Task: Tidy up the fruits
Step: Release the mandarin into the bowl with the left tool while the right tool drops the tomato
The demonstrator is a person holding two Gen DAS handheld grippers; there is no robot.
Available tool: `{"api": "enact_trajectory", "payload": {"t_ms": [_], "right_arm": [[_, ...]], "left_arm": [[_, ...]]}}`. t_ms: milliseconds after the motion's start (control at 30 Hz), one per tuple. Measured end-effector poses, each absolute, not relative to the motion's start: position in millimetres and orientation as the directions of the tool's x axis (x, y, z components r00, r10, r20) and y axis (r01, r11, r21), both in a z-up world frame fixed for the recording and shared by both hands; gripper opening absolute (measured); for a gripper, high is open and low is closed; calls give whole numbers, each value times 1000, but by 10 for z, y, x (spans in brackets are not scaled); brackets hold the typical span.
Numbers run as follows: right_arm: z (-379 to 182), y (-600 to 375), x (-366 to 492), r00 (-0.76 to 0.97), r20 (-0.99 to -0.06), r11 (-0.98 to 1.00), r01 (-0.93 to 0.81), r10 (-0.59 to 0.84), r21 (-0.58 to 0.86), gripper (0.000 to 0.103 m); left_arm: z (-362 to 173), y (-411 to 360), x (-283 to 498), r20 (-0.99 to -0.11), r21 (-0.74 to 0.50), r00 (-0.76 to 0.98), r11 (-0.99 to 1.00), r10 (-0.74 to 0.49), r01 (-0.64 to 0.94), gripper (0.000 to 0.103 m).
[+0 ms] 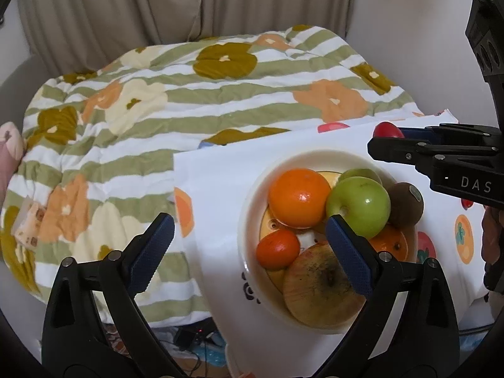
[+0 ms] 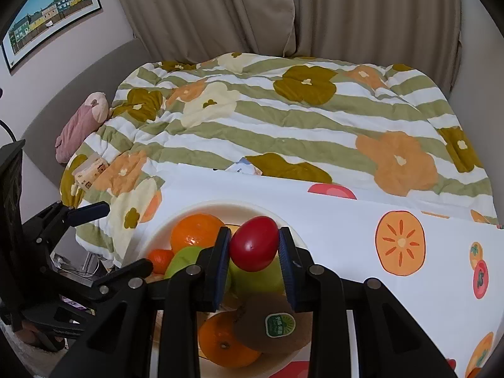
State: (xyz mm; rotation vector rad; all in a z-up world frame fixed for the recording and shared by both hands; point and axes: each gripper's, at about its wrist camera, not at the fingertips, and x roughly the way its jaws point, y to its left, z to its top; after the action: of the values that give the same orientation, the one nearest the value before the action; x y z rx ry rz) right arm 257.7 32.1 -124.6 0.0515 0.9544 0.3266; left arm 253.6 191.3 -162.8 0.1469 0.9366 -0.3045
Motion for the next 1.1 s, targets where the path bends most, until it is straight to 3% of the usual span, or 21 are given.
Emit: {"api": "enact_trajectory", "payload": {"t_ms": [367, 900, 933, 1067, 1100], "right_arm": [[-1284, 413, 2832, 425, -821, 915, -299, 382, 271, 28], [-1414, 623, 2966, 401, -853, 923, -325, 334, 209, 28], [-1417, 620, 2966, 402, -853, 924, -317, 334, 212, 33], [-1392, 582, 2951, 404, -841, 922, -294, 359, 251, 72], [-1380, 574, 2945, 404, -841, 922, -291, 360, 255, 73]], "left_arm": [[-1510, 2062, 2439, -809, -43, 555, 962, -193, 271, 102], [-1597, 2154, 2485, -815, -56, 544, 961, -200, 269, 102], [-1597, 2159, 2490, -815, -56, 544, 961, -200, 270, 102], [-1578, 2165, 2497, -815, -53, 544, 961, -199, 272, 102], [-1567, 2164, 2498, -815, -50, 544, 961, -197, 273, 102]]}}
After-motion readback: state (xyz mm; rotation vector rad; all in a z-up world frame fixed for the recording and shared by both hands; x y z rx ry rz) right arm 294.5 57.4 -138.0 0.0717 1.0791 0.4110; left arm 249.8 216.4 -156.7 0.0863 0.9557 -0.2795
